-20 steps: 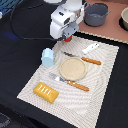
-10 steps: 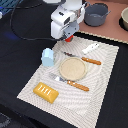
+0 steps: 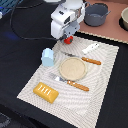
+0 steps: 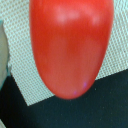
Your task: Interact with the objects in diverse but meaningful ways.
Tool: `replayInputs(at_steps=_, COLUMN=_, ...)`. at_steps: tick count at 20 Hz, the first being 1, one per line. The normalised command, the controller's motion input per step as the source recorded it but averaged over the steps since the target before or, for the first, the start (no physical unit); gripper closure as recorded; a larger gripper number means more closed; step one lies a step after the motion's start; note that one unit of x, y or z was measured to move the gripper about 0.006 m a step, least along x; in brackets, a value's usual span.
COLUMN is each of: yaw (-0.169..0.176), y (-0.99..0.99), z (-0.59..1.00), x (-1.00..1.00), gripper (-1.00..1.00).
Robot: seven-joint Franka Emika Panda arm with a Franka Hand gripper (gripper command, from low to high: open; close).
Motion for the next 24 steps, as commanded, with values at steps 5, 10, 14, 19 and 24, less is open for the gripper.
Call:
replayInputs(at_steps=5, yaw=0.0, y=-0.32, z=1.0, x=-0.41, gripper=-1.0)
replayInputs(at_steps=10, yaw=0.074, y=-0.37, z=0.25, x=-0.2, gripper=-1.0)
replayInputs(at_steps=14, yaw=0.138, y=-0.49, z=-0.01, x=-0.13, gripper=-1.0)
replayInputs(at_steps=19, yaw=0.127, y=-0.54, z=-0.12, x=-0.21, gripper=-1.0)
replayInputs(at_steps=24, yaw=0.044, y=-0.71, z=-0.12, x=-0.33, gripper=-1.0)
